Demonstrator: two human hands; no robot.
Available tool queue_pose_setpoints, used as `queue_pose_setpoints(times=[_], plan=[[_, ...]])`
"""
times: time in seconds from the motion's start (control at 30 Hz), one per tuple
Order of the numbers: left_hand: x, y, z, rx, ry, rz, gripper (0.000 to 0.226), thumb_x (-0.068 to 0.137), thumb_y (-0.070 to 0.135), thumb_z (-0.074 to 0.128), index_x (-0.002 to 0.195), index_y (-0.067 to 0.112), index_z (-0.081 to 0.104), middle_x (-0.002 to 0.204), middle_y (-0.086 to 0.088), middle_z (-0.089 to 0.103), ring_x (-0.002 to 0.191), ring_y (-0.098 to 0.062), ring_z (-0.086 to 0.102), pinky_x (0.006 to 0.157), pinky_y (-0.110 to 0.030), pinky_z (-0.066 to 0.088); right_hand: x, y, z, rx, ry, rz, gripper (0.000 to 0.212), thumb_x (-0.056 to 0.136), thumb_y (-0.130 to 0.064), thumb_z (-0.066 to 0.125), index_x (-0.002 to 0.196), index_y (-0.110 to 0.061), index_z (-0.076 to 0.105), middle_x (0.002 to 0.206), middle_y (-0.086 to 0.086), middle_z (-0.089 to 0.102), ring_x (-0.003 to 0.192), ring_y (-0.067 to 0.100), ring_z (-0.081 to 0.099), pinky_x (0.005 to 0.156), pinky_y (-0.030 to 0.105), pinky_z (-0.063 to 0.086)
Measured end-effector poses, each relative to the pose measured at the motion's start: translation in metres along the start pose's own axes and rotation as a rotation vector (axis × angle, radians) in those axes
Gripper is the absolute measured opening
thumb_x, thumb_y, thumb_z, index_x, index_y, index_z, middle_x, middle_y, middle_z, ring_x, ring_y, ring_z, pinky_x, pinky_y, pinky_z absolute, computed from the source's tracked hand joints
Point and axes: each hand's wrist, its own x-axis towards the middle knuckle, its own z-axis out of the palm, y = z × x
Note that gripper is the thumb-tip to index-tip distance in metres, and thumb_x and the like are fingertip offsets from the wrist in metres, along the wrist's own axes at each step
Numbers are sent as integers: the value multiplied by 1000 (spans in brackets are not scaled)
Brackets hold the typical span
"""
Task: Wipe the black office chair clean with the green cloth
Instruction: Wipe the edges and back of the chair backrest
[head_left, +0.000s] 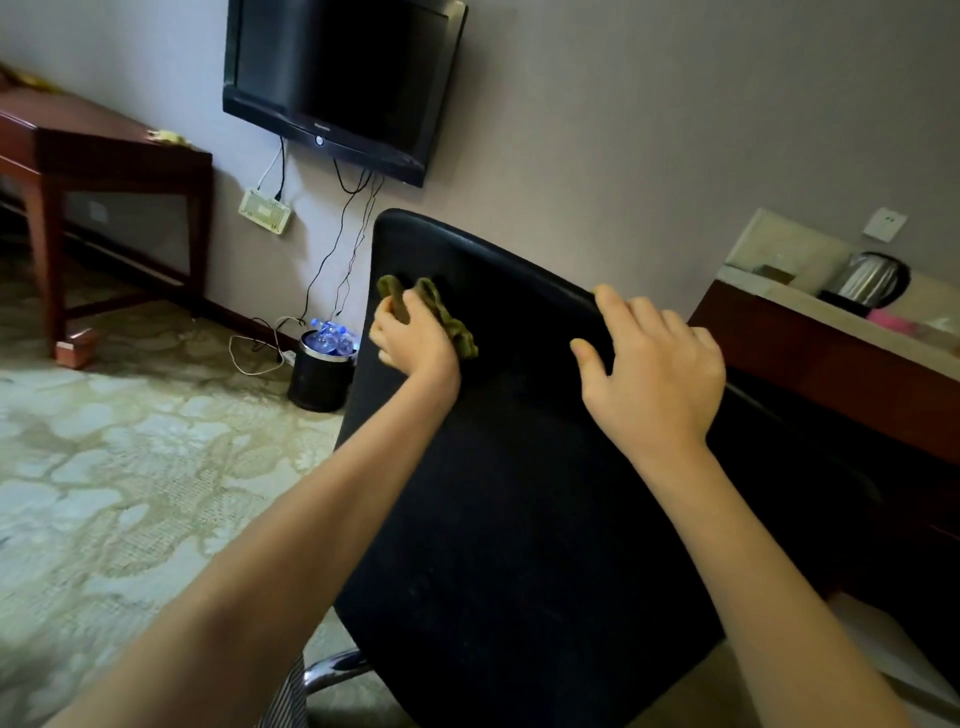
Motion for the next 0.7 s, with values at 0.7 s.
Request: queue_pose_setpoints(times=[0.7], plan=[[64, 9, 2, 221, -52, 78, 41, 98, 14, 32, 137, 17, 43, 137, -17, 31, 120, -32, 42, 103, -31, 28, 6, -12, 6, -71, 51, -89, 45, 77, -32, 71, 113, -5, 64, 79, 10, 66, 61, 25, 61, 55, 26, 41]])
